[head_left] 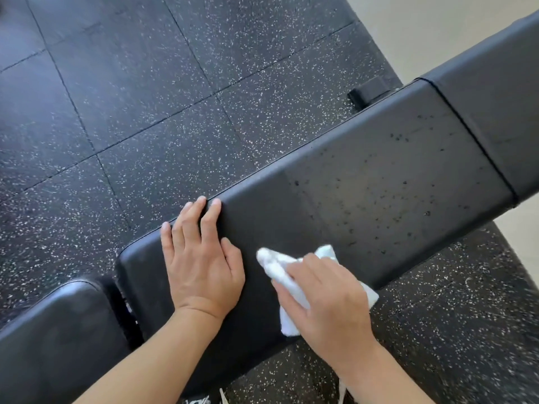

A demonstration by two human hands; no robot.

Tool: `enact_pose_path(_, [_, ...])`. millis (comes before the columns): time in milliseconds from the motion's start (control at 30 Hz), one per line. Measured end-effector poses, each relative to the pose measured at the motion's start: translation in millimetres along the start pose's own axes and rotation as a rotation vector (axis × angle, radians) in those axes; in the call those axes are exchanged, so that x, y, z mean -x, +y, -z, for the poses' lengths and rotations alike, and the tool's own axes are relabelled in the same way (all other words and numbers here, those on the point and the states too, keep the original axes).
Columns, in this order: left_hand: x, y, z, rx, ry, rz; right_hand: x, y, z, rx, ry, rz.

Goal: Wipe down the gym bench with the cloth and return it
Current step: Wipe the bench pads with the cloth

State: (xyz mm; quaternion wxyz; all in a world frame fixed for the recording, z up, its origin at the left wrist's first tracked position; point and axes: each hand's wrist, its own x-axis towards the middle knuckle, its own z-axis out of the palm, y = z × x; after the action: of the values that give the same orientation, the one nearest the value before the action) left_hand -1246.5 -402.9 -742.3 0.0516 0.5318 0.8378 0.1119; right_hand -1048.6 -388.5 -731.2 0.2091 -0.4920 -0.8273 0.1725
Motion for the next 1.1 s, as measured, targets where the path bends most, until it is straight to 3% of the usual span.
enact_pose_path(133, [-1.5,0.5,-1.3,0.002,0.003,0.001,4.4,7.2,-1.2,0.027,0.041,-0.005])
enact_pose_path(467, [-2.0,-0.1,-2.7,-0.018,0.001,0.004,-172.5,-18.7,-56.5,0.062,0.205,-0.082])
enact_pose_path(633, [-0.9,0.9,-2.0,-0.013,0.008,0.001,-106.4,-5.4,-30.0,-0.037,0.123,-0.045])
enact_pose_path(833, [-0.8,0.7,-2.7,-0.008,0.018,-0.005,15.3,24.3,16.7,0.010,0.036,-0.018])
enact_pose_path(933, [-0.6,0.5,-2.1,-0.007,0.016,-0.002,3.1,20.7,7.0,0.030,0.108,-0.045])
enact_pose_path(1100, [-1.0,1.0,-2.1,-0.014,0.012,-0.002,-95.1,-0.4,-27.7,0.027,0.176,-0.098])
